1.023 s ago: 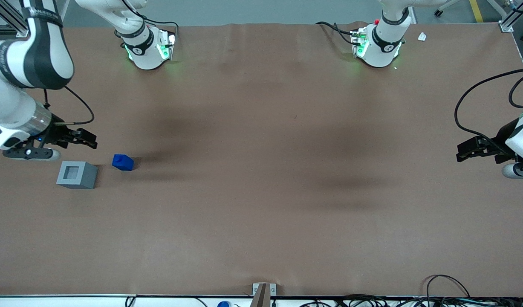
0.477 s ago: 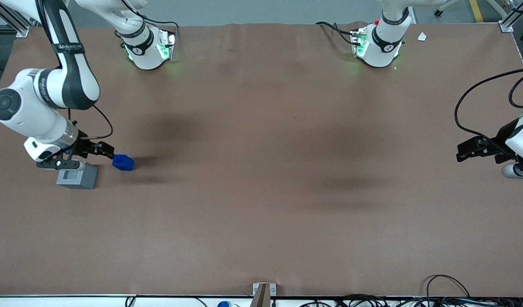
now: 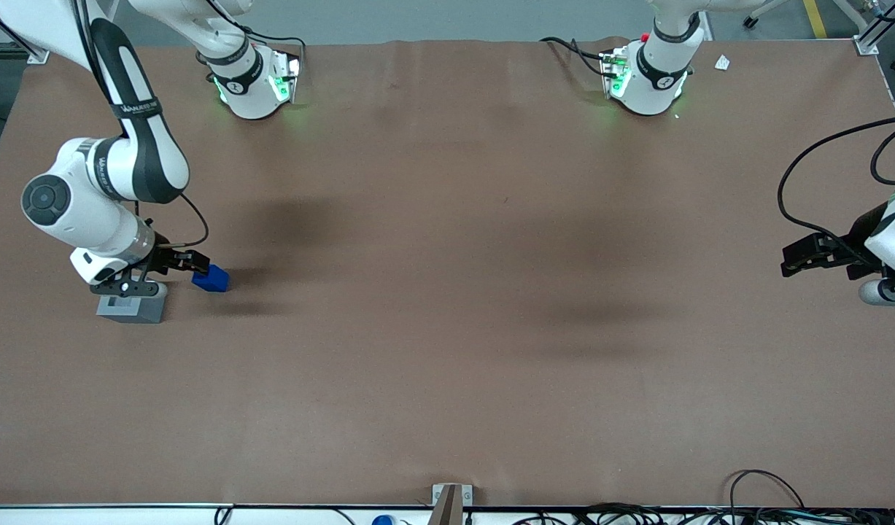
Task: Insert blue part into gray base with right arm
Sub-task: 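Lower the right gripper onto the blue block and close on it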
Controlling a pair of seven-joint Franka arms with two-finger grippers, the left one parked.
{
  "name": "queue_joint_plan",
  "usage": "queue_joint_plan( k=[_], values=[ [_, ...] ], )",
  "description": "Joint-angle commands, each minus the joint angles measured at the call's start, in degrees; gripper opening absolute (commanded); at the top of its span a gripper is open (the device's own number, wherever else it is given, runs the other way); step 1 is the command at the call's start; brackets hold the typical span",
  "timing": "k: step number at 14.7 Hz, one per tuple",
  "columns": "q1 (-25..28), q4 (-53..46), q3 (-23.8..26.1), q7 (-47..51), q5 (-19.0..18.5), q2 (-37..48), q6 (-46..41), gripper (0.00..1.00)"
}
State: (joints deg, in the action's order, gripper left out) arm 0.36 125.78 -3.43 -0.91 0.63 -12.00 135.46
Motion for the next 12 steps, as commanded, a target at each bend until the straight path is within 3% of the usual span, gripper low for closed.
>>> queue_joint_plan(
  k=[1,12],
  values=[
    [-0.5,0.8,0.3,-0.4,-0.9,-1.5,2.3,0.83],
    [-0.8,0.7,0.4,-0.3,-1.3,-7.1,6.5,0.71]
  ],
)
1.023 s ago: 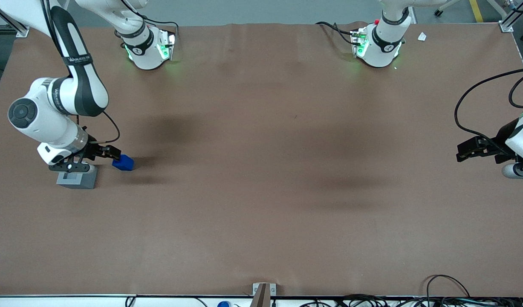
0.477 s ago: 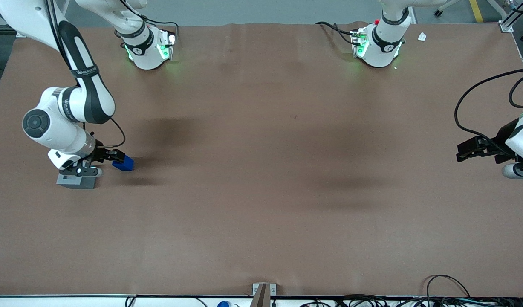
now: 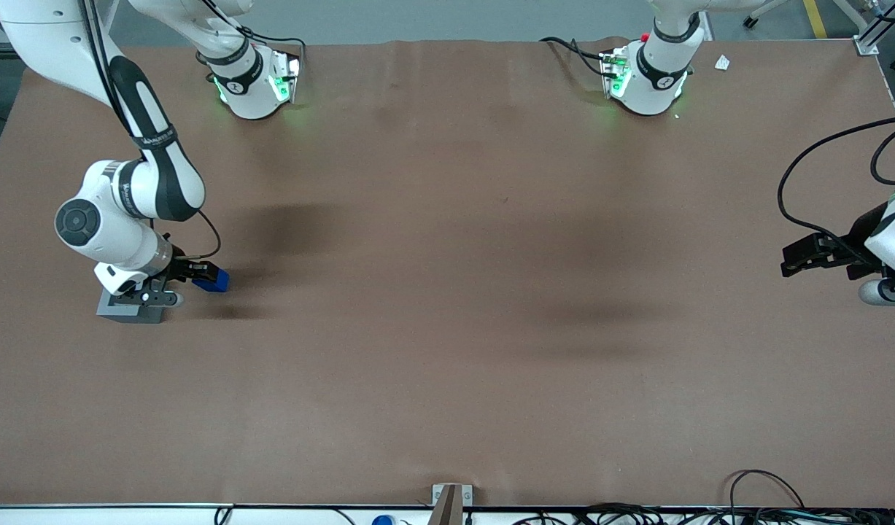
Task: Insert blue part into gray base with right arm
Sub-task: 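Lower the right gripper onto the blue block and close on it, then lift the blue block and carry it over the gray base's hole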
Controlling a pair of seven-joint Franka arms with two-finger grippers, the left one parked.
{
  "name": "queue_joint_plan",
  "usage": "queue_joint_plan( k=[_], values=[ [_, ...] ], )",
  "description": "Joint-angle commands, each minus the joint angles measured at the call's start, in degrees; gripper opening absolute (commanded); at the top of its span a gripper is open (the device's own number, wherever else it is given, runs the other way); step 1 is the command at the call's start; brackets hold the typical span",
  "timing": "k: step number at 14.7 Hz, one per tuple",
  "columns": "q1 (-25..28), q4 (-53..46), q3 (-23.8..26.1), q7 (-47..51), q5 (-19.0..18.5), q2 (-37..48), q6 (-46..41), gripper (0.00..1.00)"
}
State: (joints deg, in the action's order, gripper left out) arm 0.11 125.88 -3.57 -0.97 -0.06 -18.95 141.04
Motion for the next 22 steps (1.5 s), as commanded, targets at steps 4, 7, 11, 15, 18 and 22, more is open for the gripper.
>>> queue_joint_plan(
  k=[4,7,11,15,18,22],
  values=[
    [-0.2,0.6,0.5,-0.2,-0.6,-0.7,0.8,0.61],
    [-0.2,0.6,0.5,-0.2,-0.6,-1.0,0.7,0.43],
    [-0.6,0.1,0.5,-0.1,-0.6,-0.4,-0.9,0.11],
    [-1.3,-4.7,0.3,0.3,-0.6,2.2,-10.2,0.07],
    [-3.6,-8.9,0.3,-0.8,-0.6,4.1,-16.4,0.06],
    [-8.4,-14.5,0.3,-7.7,-0.6,3.6,-21.3,0.05]
  ],
)
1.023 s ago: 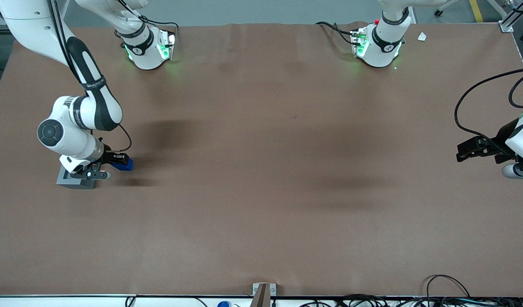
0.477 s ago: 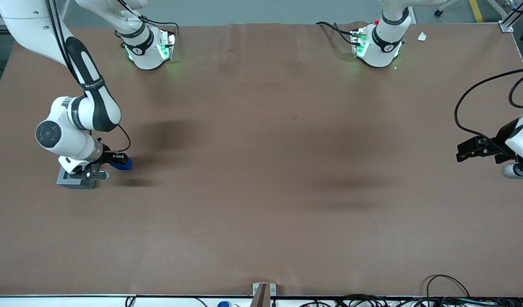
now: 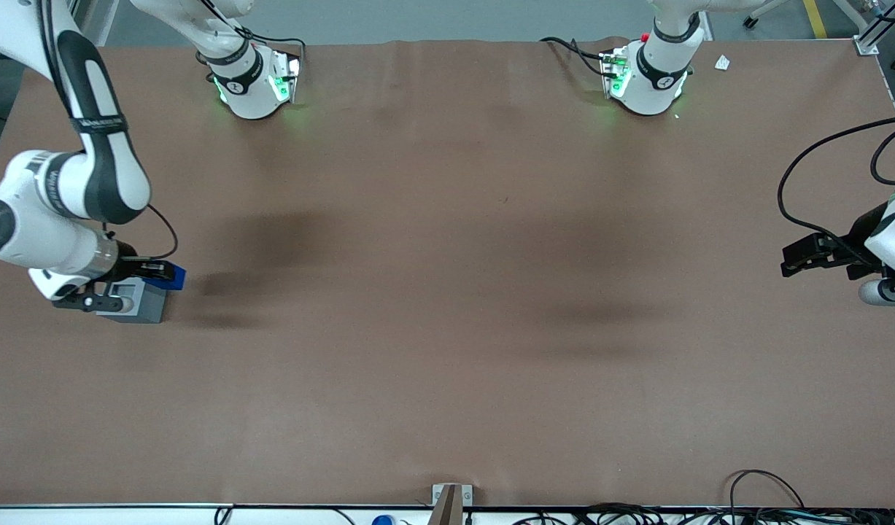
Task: Insert blue part into gray base with right arm
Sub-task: 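Lift the blue block and carry it over the gray base's hole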
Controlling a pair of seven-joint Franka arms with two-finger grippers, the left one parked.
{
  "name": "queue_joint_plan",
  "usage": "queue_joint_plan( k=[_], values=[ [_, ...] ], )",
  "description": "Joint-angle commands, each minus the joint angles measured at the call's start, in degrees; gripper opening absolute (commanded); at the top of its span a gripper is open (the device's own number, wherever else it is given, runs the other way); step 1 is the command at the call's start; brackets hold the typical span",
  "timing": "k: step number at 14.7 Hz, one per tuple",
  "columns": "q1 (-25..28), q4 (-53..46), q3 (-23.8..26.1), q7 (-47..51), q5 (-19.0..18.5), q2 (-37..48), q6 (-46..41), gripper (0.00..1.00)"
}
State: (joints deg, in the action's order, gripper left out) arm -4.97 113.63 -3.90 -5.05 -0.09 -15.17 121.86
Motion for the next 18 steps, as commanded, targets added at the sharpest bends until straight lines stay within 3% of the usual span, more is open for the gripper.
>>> queue_joint_plan(
  k=[1,6,18],
  values=[
    [-4.8,-2.8,0.6,-6.2,-0.6,-0.2,-2.3,0.05],
    [-9.7,-5.3,0.7,-12.9,-0.6,-1.2,-2.0,0.05],
    [-10.2,-10.1,0.7,-12.9,-0.6,-8.4,-0.1,0.05]
  ],
)
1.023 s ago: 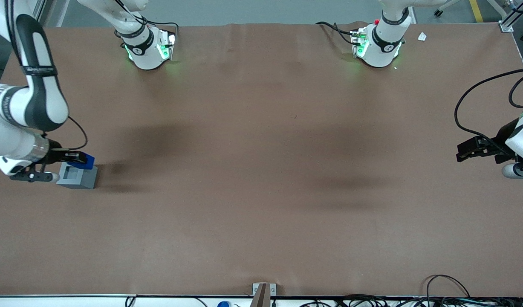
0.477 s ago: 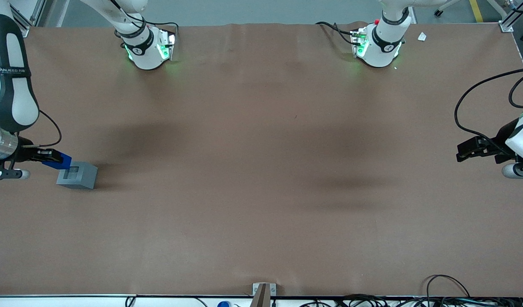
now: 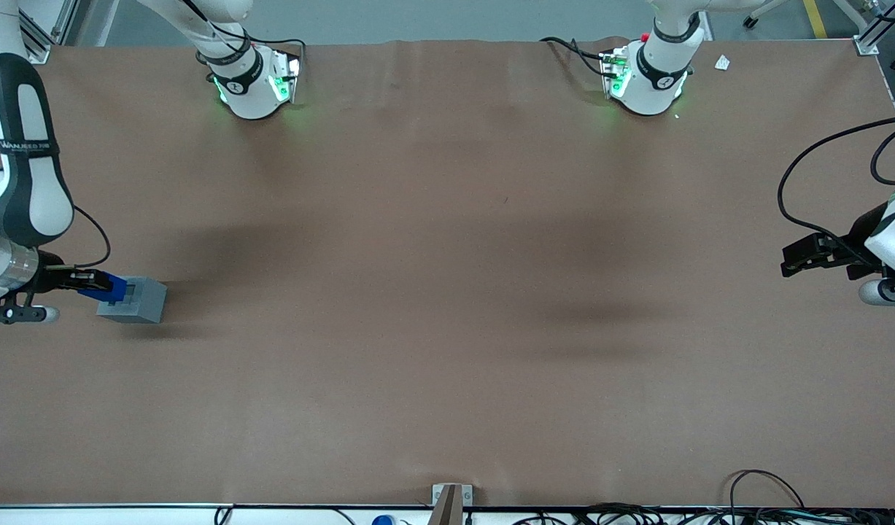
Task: Insert blue part into gray base with right arm
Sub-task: 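Lower the blue block into the gray base's square hole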
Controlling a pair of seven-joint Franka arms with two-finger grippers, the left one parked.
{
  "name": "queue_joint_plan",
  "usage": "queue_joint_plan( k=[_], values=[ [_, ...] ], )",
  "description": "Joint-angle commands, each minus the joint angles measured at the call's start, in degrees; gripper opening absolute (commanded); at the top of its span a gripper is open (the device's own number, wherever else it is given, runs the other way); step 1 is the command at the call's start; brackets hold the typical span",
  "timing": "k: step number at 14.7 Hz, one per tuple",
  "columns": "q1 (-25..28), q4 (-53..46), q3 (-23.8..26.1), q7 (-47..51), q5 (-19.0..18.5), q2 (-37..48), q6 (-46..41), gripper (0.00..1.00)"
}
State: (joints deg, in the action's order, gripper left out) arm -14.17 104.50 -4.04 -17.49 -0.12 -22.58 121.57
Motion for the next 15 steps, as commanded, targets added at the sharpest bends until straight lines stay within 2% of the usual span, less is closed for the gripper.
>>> queue_joint_plan(
  k=[1,15],
  values=[
    [-0.9,-1.0,0.9,-0.4,-0.6,-1.1,0.1,0.05],
    [-0.9,-1.0,0.9,-0.4,-0.7,-2.7,1.2,0.06]
  ],
)
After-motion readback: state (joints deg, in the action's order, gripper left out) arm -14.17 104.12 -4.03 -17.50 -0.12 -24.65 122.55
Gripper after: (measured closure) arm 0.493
